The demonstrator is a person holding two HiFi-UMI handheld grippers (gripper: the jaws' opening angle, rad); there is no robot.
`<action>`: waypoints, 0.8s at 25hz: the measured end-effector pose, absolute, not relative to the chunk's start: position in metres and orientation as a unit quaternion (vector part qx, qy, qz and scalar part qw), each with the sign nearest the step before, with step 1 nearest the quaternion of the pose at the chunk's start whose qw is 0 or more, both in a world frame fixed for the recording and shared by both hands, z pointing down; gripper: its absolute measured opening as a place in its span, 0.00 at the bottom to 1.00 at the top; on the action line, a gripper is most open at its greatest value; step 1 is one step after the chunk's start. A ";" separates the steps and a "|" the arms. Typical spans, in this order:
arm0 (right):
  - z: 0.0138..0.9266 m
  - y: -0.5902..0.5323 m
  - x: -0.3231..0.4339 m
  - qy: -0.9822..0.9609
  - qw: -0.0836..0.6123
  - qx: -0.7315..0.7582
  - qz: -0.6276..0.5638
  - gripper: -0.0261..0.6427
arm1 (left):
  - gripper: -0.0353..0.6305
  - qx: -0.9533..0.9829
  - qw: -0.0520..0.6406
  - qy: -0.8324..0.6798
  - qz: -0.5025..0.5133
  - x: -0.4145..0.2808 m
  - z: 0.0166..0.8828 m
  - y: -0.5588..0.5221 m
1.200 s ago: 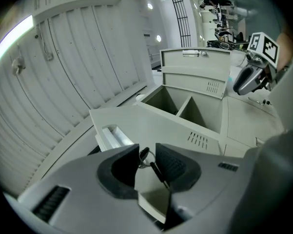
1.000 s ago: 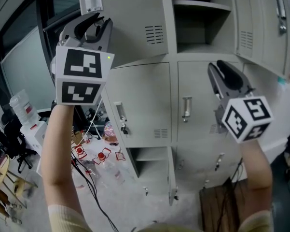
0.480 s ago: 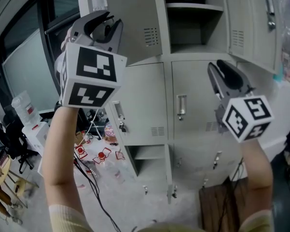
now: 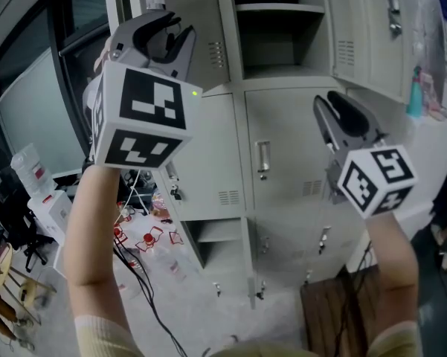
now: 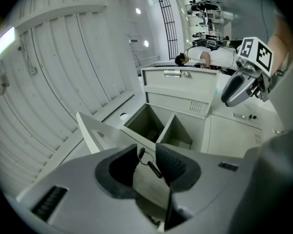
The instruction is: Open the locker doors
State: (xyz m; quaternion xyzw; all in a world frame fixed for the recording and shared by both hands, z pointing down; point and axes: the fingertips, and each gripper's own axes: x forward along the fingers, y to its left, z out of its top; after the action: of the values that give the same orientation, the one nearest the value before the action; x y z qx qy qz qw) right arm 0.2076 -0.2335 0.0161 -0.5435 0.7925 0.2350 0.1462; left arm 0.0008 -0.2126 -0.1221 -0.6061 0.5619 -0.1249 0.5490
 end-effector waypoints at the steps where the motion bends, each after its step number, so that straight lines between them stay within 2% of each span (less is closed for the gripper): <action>1: 0.017 -0.231 0.210 0.792 0.145 -0.544 0.236 0.19 | 0.21 -0.606 0.551 0.560 -0.126 0.006 -0.121 -0.210; 20: 0.029 -0.202 0.263 0.771 0.146 -0.574 0.233 0.19 | 0.21 -0.631 0.574 0.512 -0.101 0.078 -0.108 -0.181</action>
State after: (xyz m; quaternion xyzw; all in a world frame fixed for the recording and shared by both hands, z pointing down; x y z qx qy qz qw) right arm 0.2635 -0.2019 0.0294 -0.5740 0.7712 0.2331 0.1463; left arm 0.0778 -0.1814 -0.1080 -0.6305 0.5121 -0.1013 0.5744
